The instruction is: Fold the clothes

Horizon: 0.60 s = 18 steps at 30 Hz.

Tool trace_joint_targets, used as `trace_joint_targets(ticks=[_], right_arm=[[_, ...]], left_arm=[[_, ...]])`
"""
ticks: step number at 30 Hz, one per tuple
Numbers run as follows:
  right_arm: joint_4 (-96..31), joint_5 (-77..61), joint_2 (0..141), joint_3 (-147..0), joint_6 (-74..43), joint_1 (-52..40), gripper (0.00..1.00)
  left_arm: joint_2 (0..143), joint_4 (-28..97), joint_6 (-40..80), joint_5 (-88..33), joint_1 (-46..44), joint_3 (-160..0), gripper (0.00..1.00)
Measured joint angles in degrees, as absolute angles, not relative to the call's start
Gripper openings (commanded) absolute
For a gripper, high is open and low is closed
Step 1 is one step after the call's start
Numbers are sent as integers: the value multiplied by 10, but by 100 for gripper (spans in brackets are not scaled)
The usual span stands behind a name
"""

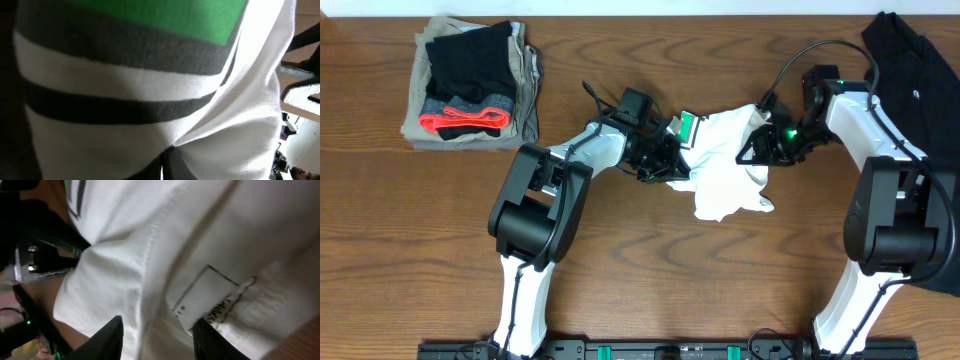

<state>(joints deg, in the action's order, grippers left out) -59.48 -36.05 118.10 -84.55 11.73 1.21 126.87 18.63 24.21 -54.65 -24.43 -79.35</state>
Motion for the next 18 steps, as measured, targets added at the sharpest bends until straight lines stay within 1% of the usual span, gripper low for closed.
trace_joint_targets(ticks=[2,3,4,7,8,13,18], right_arm=[[-595,-364,1181,-846,119,8,37],[-597,-364,1181,-846,121,6,34],[-599,-362,1181,-846,123,2,28],[-602,-329,1181,-846,114,-12,6],[-602,-310,1181,-846,108,-18,1],[-608,-238,1181,-845,63,-31,1],[-623,-214,1181,-845,39,-10,1]], left_arm=[[1269,186,242,-547,-244,-794,6],[1269,186,242,-547,-244,-794,6],[1269,186,242,-547,-244,-794,6],[1269,186,242,-547,-244,-794,6],[1269,186,242,-546,-244,-794,6],[1269,186,242,-546,-244,-794,6],[1269,186,242,-546,-244,-794,6]])
